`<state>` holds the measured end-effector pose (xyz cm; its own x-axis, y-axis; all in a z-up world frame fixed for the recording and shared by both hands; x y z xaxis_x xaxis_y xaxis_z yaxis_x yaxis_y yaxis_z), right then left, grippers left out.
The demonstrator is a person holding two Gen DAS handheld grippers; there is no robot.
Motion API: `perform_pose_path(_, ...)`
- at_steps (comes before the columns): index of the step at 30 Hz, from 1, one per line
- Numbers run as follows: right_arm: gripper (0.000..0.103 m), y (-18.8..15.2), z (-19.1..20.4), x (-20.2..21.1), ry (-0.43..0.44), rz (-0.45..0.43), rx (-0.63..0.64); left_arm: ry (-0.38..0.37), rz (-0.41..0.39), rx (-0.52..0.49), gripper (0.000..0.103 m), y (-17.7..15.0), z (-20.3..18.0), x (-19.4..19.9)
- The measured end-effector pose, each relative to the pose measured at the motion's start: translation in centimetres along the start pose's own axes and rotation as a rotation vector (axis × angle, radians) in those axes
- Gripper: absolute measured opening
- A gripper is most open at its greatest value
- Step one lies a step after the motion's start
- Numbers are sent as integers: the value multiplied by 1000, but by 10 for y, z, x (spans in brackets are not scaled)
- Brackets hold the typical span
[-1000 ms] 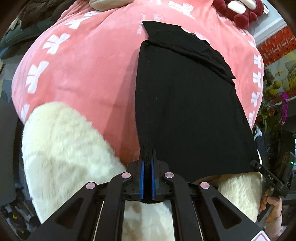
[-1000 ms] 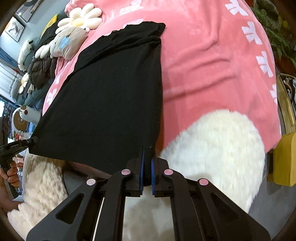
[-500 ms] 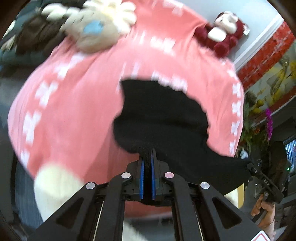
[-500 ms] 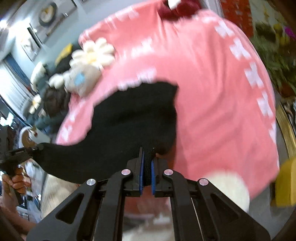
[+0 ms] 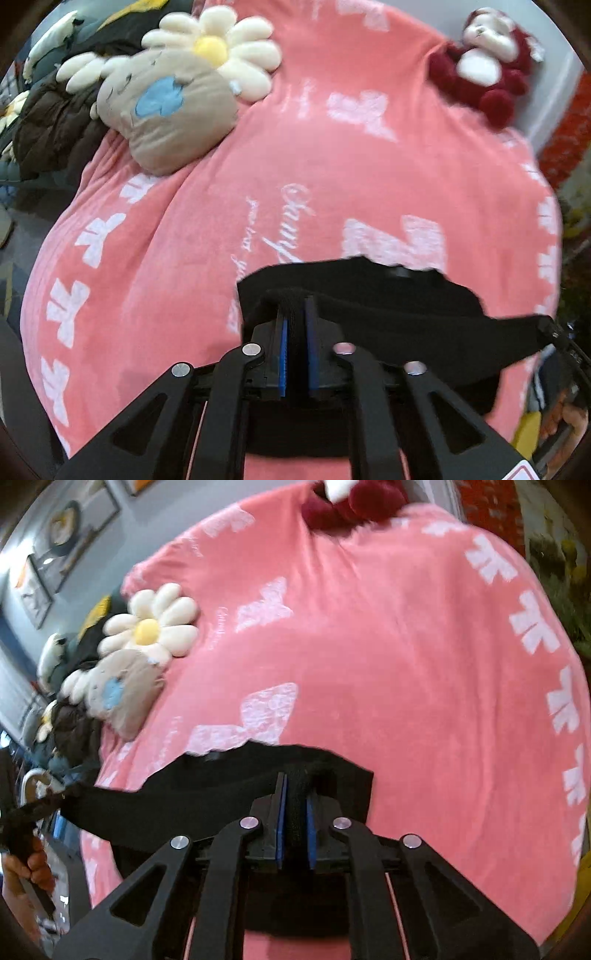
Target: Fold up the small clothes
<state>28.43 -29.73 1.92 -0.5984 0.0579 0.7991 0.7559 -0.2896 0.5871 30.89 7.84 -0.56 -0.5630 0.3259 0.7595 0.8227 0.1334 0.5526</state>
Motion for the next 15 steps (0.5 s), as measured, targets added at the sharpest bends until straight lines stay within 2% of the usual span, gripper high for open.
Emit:
perform_pose_path(2,16,-1,-7,-17,-37,12,-27,54,8,42,19,2,18,-23)
perform_pose_path(4,20,-6,-10,-14,-20,6,-46,87,7,72,21,1,32,-28)
perform_pose_path(5,24,-11,-11,-9,-9,0,-42,79,0,77,30,0,35,-24)
perform_pose_path(6,32,-19,-12,-2,-3,-6,-22,70,-11,83,48,-2,36,-18)
perform_pose_path(8,37,-39,-10,9,15,-6,18,44,-37,72,62,-10,33,-4)
perform_pose_path(9,37,-48,-9,12,25,0,37,20,-32,51,64,-19,27,0)
perform_pose_path(12,37,-78,6,7,47,49,107,-28,68,19,66,-54,12,-6)
perform_pose_path(13,37,-81,9,5,49,57,112,-63,113,34,66,-70,7,-13)
perform_pose_path(15,39,-83,16,0,62,63,105,-94,146,95,69,-85,6,-25)
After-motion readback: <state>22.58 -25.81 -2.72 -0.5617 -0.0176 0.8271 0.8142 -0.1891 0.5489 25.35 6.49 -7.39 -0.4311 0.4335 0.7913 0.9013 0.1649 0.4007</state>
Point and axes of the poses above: each gripper's, at about its wrist camera, not at the fingertips, and x roughly against the way its jaws point, z to its left, y to its top, the point moved 10 cm from there along -x, roughly the way its jaws point, and after that the axes turned 13 degrees about -y, right-handed, at the moved point
